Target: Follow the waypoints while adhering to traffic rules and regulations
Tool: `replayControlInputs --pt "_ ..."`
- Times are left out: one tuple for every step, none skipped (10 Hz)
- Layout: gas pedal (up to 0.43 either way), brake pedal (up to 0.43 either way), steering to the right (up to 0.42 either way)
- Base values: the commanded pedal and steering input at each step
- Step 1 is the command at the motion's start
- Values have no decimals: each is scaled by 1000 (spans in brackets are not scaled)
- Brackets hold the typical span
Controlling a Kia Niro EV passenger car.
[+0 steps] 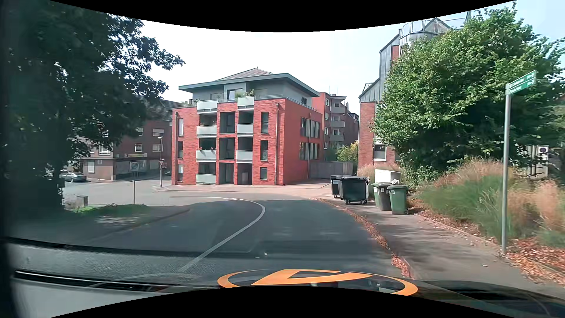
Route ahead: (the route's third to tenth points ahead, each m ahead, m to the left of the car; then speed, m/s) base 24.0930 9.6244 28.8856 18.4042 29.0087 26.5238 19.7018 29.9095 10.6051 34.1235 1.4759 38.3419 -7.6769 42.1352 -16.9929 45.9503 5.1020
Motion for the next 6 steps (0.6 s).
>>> replayControlInputs --pt "0 195 53" --pt "0 195 52" --pt "0 195 50" --pt "0 207 35" --pt "0 213 15" --pt "0 213 2"
